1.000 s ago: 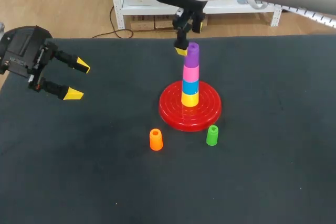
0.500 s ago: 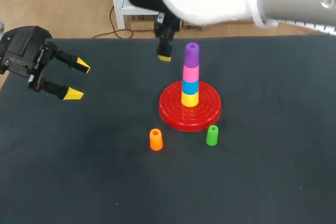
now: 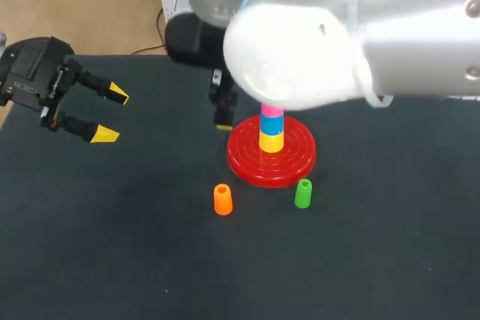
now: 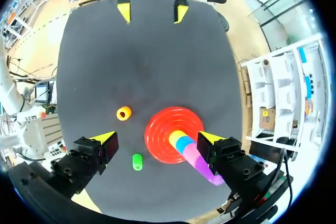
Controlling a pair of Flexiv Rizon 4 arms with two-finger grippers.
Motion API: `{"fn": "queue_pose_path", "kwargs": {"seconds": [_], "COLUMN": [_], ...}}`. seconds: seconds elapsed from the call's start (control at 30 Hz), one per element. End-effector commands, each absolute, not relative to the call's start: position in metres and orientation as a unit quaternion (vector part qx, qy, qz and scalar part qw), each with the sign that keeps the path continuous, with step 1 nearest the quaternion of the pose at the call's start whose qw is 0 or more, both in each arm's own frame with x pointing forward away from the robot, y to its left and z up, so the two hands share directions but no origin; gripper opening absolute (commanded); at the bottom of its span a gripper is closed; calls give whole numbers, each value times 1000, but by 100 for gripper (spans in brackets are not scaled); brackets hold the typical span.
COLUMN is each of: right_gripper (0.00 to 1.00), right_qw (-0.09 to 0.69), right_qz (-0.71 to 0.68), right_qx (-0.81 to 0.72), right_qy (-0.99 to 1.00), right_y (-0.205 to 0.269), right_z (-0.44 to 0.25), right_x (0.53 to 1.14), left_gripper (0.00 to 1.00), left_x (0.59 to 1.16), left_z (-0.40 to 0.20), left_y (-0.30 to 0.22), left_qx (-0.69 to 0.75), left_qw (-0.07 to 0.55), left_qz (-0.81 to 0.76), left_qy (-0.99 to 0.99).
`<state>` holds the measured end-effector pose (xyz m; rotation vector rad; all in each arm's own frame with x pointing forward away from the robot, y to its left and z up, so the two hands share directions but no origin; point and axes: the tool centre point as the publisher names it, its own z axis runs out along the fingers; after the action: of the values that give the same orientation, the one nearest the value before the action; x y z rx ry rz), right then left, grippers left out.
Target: Pick up and stack the cylinders on the red base in this order: pink,purple,orange,green
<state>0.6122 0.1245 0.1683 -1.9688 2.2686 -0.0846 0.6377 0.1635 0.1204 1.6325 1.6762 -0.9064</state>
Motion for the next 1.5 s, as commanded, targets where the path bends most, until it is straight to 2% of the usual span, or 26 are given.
{"fn": "queue_pose_path", "kwargs": {"seconds": [0.03, 0.87, 1.5], "right_gripper": [100, 100, 100], "right_qw": [53, 12, -4], "right_qz": [-27, 13, 32], "right_qx": [-659, -707, -720], "right_qy": [750, 707, 693], "right_y": [132, 136, 138], "right_z": [152, 65, 34], "right_x": [615, 580, 566], "left_gripper": [100, 100, 100], "left_x": [638, 638, 638], "left_z": [120, 120, 120], "left_y": [164, 164, 164], "left_qx": [619, 619, 619], "left_qw": [312, 312, 312], "left_qz": [-343, -343, -343], "left_qy": [634, 634, 634]}}
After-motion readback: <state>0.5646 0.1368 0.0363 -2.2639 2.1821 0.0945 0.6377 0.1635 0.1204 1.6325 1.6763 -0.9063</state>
